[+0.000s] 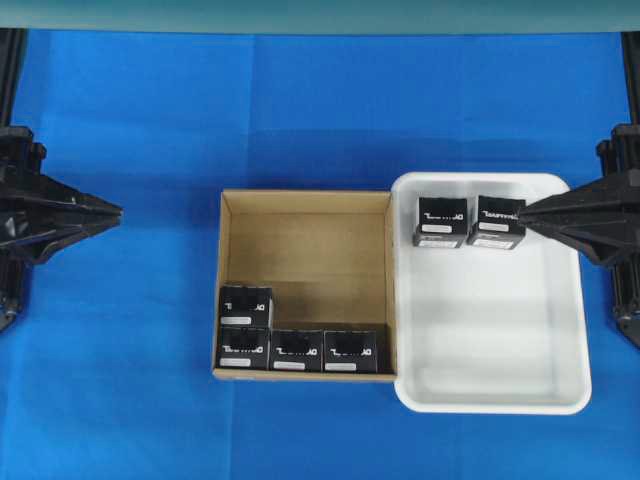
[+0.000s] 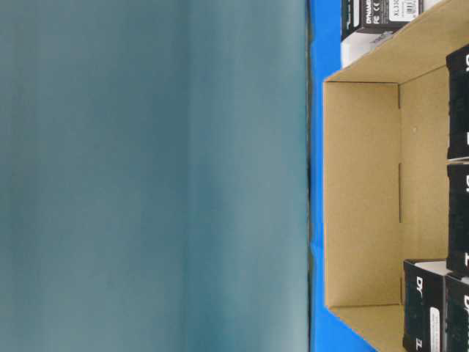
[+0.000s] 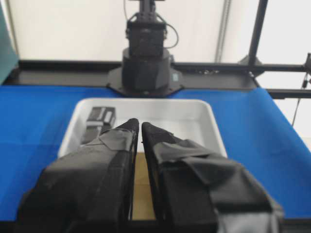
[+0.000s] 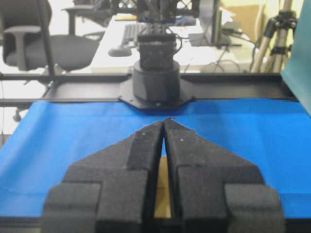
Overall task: Pick the box from inside the cardboard box.
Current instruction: 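Swing the right arm left over the cardboard box, gripper open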
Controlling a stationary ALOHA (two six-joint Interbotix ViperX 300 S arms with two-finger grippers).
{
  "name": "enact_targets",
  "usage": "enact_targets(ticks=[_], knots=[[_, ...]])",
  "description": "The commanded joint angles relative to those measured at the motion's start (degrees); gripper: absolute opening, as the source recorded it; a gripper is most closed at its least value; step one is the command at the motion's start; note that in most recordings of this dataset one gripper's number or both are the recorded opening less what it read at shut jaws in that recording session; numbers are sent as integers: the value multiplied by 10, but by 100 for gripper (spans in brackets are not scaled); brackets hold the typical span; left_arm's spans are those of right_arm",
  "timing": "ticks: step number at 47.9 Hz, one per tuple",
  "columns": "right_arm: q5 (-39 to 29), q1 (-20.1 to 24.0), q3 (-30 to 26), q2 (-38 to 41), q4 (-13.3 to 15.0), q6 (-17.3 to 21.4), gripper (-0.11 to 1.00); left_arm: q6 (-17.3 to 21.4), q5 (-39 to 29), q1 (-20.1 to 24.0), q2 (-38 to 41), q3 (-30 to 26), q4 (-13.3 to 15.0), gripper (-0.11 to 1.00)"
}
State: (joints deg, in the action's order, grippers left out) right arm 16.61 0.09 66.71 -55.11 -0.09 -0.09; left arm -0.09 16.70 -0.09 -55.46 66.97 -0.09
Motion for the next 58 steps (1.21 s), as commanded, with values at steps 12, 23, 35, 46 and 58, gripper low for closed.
enact_targets(ticks=[12,23,35,46,58], knots=[[-92,-4,-67,32,-70,54,-1,5,-134,0,-19,-55,-9,-4],[-243,-8,-168,114,-70,105,-1,5,-212,-4,-54,-64,-9,-6],[-435,-20,-309,250,-71,142,-1,4,-292,-4,-84,-74,-9,-6],[-580,-21,-441,396,-70,135,-1,4,-332,-3,-97,-78,-10,-6],[-739,-29,-595,533,-70,76,-1,1,-358,-2,-98,-82,-9,-6]])
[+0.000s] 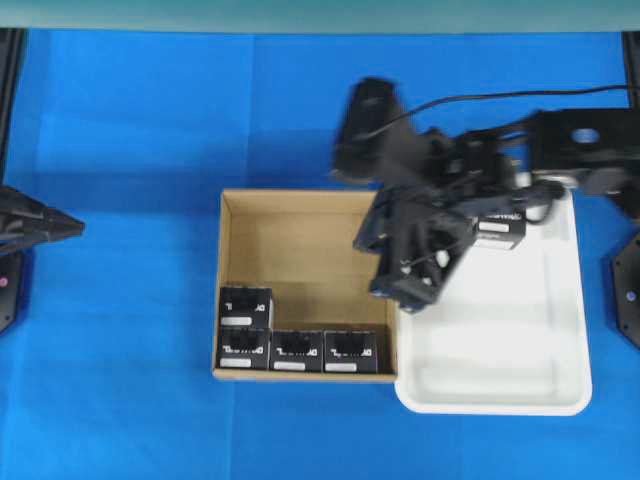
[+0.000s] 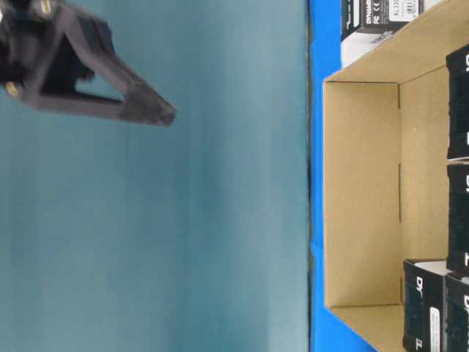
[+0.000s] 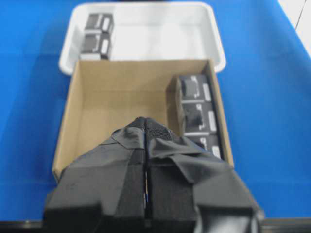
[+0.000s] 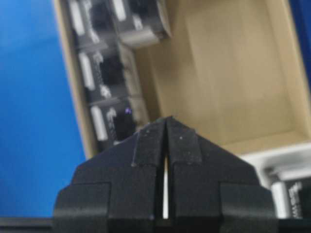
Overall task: Pick the box from inside the cardboard box.
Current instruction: 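Swing the right arm left over the cardboard box, gripper open, then lower the right gripper around the back-left black-and-white package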
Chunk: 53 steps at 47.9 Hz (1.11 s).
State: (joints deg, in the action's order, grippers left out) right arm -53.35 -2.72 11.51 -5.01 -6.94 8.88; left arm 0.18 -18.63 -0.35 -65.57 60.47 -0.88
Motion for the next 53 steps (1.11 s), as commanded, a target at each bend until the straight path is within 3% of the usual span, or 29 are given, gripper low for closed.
enact_targets(ticks=[1,11,20,27,41,48,53], knots=[[-53,-1,-54,42,-3,-20,-1,-2,-8,1,4,-17,-2,-6],[-163,-5,-186,129,-19,-70,-1,-2,-27,1,-6,-23,-2,-6],[-225,-27,-275,185,-84,-127,-1,-2,-29,1,-11,-25,-1,-6],[-243,-47,-311,215,-115,-163,-1,-2,-30,1,-11,-25,-1,-6],[-279,-50,-359,265,-130,-171,2,-1,-30,1,-12,-25,-2,-6],[-277,-51,-379,282,-147,-171,11,-1,-30,1,-12,-25,-2,-6],[-270,-51,-382,287,-155,-171,30,-1,-30,1,-12,-25,-2,-6]])
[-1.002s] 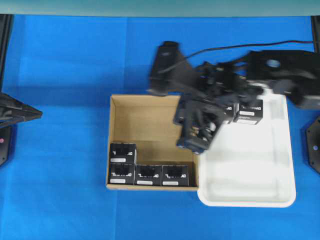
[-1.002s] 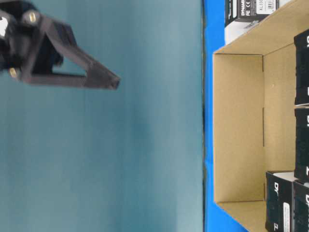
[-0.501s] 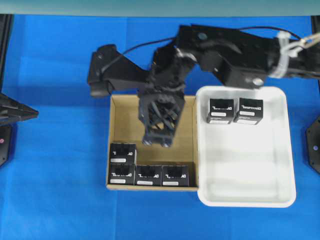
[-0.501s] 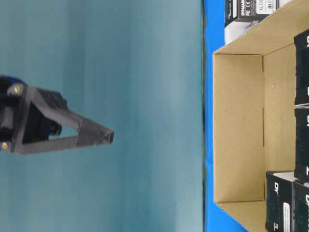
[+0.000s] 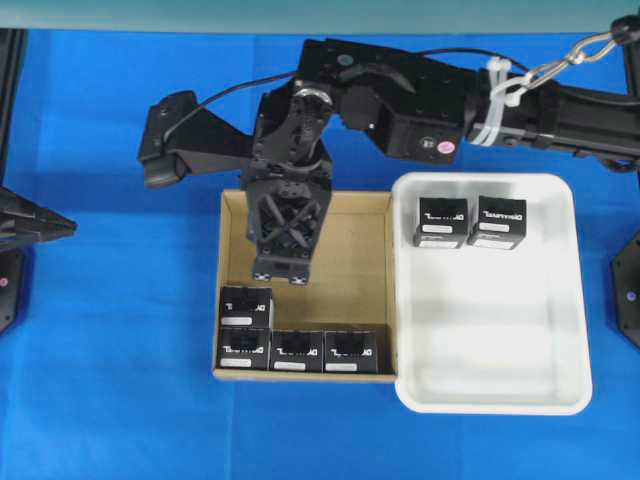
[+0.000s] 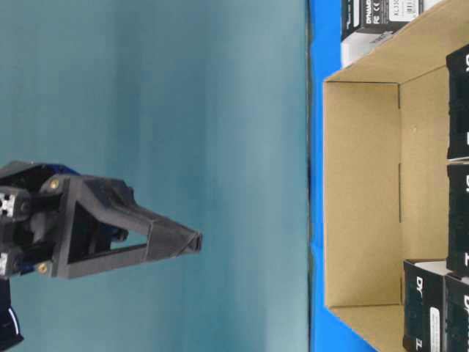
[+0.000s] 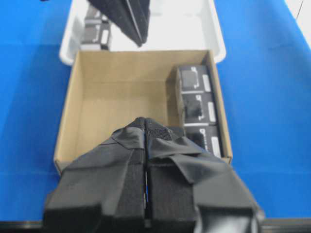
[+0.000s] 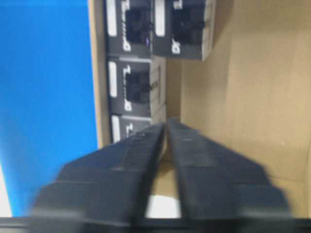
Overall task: Pick the box from inside the cardboard box.
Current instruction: 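Lower the right gripper around the back-left black-and-white package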
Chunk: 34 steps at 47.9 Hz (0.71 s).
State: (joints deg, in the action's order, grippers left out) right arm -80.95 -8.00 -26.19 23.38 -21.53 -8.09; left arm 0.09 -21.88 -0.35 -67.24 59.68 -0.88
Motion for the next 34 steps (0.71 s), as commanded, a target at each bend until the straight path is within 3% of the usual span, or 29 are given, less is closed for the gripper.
enact_targets(ticks=[1,9,14,26,34], knots=[[9,3,-4,4,-10,-1,35,0,3,1,4,-18,-1,-6],[45,12,11,6,-6,0,81,0,3,-1,4,-18,-2,-6],[77,16,31,8,2,4,98,0,3,-1,4,-18,-2,-6],[134,25,79,20,39,18,99,0,-2,-2,4,-18,-2,-6],[156,34,78,43,44,45,99,-1,-11,-2,4,-18,-1,-6]])
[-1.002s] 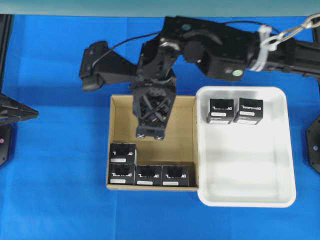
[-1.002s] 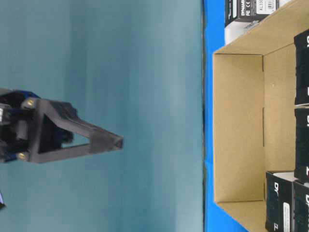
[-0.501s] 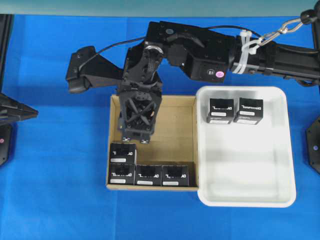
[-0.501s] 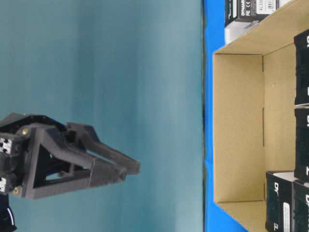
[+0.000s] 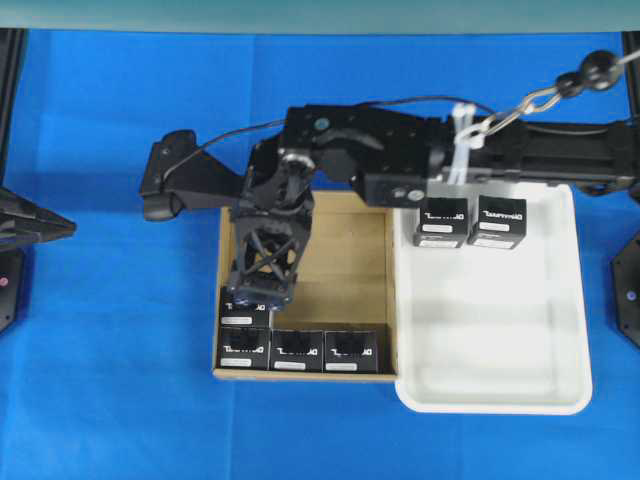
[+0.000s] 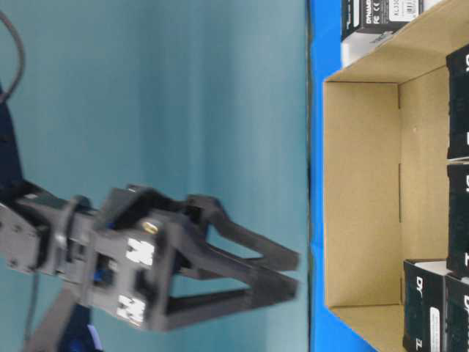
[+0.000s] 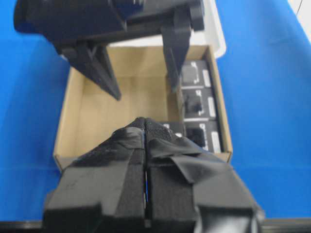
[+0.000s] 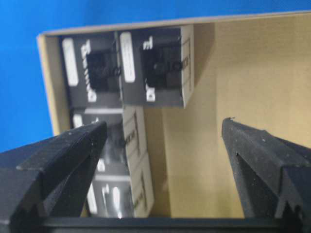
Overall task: Pick the box from inside the cardboard box.
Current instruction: 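Lower the right gripper around the back-left black-and-white package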
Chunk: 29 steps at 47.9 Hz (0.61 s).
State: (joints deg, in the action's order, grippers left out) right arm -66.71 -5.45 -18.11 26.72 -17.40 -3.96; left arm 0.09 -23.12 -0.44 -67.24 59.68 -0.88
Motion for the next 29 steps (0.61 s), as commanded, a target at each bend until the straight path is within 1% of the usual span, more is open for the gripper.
enact_targets(ticks=[1,12,29], knots=[[18,10,-1,12,4,4,99,-1,1,-2,4,-18,-2,-6],[50,21,4,39,4,6,99,0,1,-1,5,-17,-2,-6],[72,23,4,60,4,6,99,3,1,-2,5,-17,-2,-6]])
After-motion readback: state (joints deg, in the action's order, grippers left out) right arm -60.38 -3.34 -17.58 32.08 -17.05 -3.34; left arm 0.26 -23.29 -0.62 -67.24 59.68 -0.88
